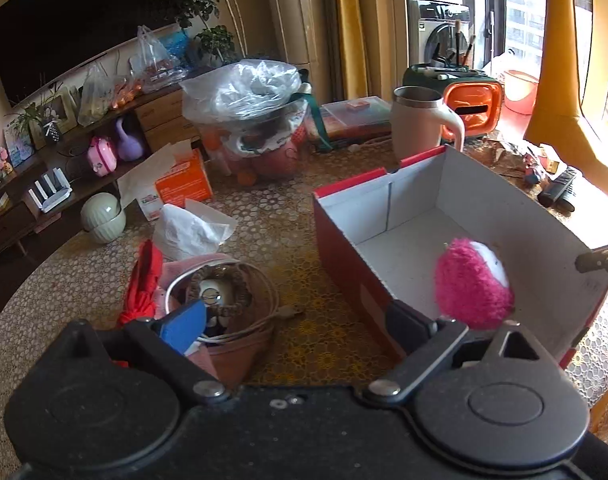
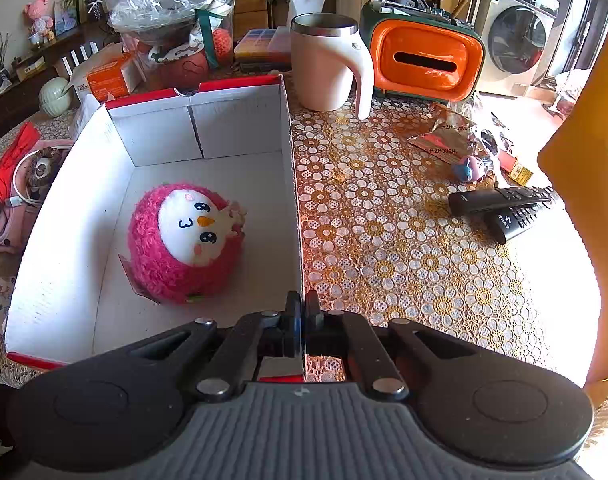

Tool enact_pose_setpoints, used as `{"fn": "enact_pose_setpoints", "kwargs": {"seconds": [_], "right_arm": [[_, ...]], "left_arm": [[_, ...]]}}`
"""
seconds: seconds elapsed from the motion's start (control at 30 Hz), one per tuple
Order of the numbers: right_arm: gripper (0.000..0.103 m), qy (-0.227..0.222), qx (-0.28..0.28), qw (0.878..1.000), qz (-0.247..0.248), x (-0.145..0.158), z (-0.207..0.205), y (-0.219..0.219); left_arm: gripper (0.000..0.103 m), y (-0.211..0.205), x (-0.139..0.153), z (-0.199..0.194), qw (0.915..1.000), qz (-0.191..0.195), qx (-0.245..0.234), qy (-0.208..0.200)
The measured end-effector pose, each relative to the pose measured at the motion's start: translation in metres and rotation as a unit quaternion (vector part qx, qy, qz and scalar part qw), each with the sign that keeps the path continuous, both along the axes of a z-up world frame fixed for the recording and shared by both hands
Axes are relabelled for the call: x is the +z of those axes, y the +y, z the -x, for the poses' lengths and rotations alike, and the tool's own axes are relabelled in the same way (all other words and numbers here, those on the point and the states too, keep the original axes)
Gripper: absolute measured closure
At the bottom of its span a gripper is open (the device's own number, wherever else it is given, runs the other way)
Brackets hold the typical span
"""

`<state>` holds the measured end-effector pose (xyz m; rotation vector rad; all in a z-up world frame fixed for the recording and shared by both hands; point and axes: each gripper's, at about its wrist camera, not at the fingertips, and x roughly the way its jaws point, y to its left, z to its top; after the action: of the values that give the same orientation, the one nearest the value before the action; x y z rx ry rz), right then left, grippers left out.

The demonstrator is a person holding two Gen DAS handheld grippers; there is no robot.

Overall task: Organize objects
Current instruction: 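Move the left tool to the folded red umbrella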

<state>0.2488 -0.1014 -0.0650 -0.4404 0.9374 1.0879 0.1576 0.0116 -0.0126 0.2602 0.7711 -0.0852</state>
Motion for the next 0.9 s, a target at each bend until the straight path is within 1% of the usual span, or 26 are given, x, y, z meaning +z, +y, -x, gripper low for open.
{"fn": "enact_pose_setpoints", "kwargs": {"seconds": [0.17, 0.27, 0.43, 0.57, 0.73, 0.83, 0.9], "right_arm": [[0.102, 0.002, 0.000, 1.000, 0.003, 0.000, -0.001, 0.001], [0.102, -0.002, 0.003, 1.000, 0.006, 0.000, 0.000, 0.002], [0.102, -0.003, 0.005, 1.000, 0.008, 0.000, 0.000, 0.003], [0.102, -0.004, 0.005, 1.000, 0.009, 0.000, 0.000, 0.004], [0.102, -0.005, 0.006, 1.000, 0.011, 0.000, -0.001, 0.004], [0.101, -0.008, 0.007, 1.000, 0.011, -0.001, 0.000, 0.005], [0.101, -0.011, 0.009, 1.000, 0.013, -0.002, 0.001, 0.005]], "left_arm": [[0.006, 0.047, -0.008, -0.012, 0.9982, -0.036, 0.046, -0.011], [0.006, 0.071, -0.014, -0.022, 0.9961, -0.044, 0.077, -0.004], [0.006, 0.106, -0.022, -0.039, 0.9929, -0.039, 0.113, 0.007], [0.007, 0.128, -0.032, -0.051, 0.9904, -0.026, 0.135, 0.016], [0.007, 0.142, -0.046, -0.062, 0.9891, -0.005, 0.144, 0.031], [0.010, 0.144, -0.053, -0.067, 0.9882, 0.001, 0.148, 0.040], [0.014, 0.143, -0.058, -0.071, 0.9881, -0.002, 0.147, 0.044]]}}
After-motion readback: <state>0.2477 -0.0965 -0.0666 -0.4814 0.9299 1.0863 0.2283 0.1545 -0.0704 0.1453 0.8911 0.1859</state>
